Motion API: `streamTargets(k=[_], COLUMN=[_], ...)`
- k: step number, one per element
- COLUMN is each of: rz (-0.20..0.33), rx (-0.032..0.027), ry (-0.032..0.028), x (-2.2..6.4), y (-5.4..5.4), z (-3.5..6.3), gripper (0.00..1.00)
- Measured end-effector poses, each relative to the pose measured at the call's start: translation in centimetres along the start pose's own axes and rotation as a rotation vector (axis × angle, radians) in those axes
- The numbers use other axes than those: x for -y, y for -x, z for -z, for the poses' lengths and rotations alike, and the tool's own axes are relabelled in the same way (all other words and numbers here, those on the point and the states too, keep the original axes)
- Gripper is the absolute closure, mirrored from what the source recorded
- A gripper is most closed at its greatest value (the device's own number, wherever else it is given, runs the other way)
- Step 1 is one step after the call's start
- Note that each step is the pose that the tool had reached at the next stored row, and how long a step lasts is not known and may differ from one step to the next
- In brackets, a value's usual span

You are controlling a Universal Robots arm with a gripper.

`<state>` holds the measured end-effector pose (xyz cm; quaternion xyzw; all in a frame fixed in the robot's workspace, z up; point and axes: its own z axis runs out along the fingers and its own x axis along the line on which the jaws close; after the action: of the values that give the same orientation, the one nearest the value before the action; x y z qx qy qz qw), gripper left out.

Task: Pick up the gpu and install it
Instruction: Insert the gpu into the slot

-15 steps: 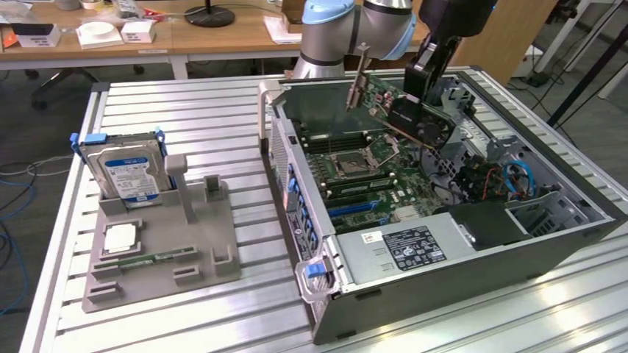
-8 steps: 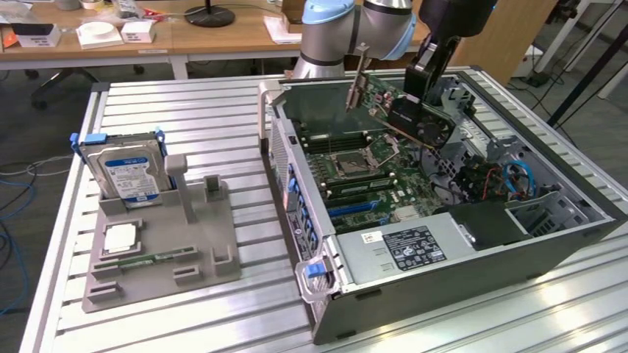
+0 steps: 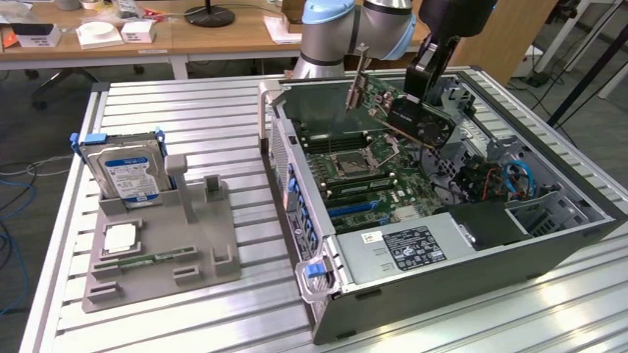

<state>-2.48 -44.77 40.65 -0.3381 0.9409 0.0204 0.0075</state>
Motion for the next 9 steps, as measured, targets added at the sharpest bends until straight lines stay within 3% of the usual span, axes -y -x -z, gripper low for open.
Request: streamTargets(k=[9], rz=[0.011], rx=[-0.0004], ry=[0.0003], x=[0.00], y=[0.00], z=[0.00], gripper=[0.74])
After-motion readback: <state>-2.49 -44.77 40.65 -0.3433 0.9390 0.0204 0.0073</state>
